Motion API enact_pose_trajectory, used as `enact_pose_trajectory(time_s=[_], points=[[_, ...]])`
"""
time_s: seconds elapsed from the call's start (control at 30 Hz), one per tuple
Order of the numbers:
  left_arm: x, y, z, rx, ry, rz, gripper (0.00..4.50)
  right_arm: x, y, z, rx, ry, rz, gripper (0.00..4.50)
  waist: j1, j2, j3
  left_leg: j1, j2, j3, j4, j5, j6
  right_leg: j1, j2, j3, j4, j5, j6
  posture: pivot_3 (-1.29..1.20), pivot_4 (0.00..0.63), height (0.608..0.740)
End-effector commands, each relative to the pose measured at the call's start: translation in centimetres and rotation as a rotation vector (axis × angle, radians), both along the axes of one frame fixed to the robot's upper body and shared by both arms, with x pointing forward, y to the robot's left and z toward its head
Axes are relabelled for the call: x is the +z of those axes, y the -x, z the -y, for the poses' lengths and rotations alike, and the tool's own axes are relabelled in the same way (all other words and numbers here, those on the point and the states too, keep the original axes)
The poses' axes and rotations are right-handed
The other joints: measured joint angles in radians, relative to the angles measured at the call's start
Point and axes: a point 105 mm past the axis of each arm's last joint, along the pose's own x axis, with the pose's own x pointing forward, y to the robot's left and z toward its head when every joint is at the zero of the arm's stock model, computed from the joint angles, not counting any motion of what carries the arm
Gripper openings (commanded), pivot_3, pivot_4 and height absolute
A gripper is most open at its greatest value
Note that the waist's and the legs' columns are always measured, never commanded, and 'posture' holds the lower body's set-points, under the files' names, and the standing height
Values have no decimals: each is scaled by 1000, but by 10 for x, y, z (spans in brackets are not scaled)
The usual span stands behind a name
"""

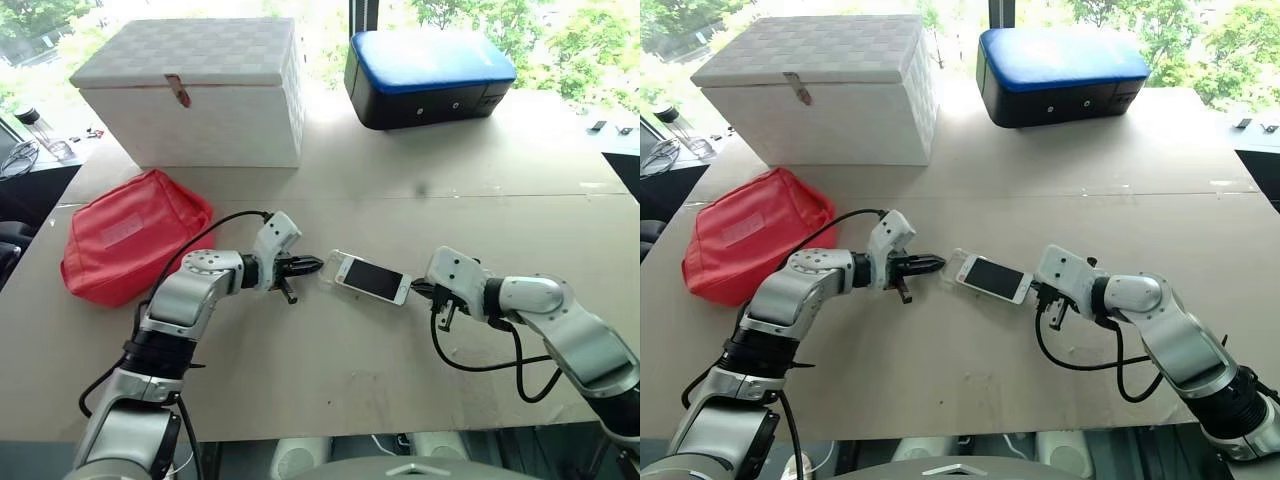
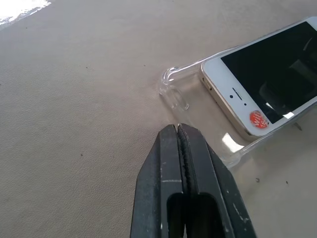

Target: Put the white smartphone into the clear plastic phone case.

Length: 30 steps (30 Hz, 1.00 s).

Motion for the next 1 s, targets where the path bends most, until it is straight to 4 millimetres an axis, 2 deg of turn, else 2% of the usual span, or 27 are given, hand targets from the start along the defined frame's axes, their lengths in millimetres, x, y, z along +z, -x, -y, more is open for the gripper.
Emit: enact_pose_trajectory(time_s=[0.03,0.4,0.73,0.87,1.0], points=[[-11,11,11,-59,9,-33,27,6,0,-4,35,8,19,0,0,0,0,0,0,0,0,0,0,0,0,0,0,0,0,0,150,740],[-6,25,29,-119,58,-49,27,7,-8,-12,111,46,38,0,2,0,0,0,0,0,1,0,0,1,0,0,0,0,0,0,150,740],[6,39,52,-153,104,-75,27,5,-14,-20,172,54,34,0,2,0,0,0,0,0,2,0,0,1,0,0,0,0,0,0,150,740],[8,41,56,-151,113,-82,27,6,-13,-29,185,-12,3,0,1,0,-1,0,0,-1,3,0,0,2,0,-1,0,0,0,0,150,740],[3,40,47,-107,112,-99,27,1,-21,-16,144,24,24,0,0,0,-1,1,0,-1,3,0,0,2,0,0,0,0,0,0,150,740]])
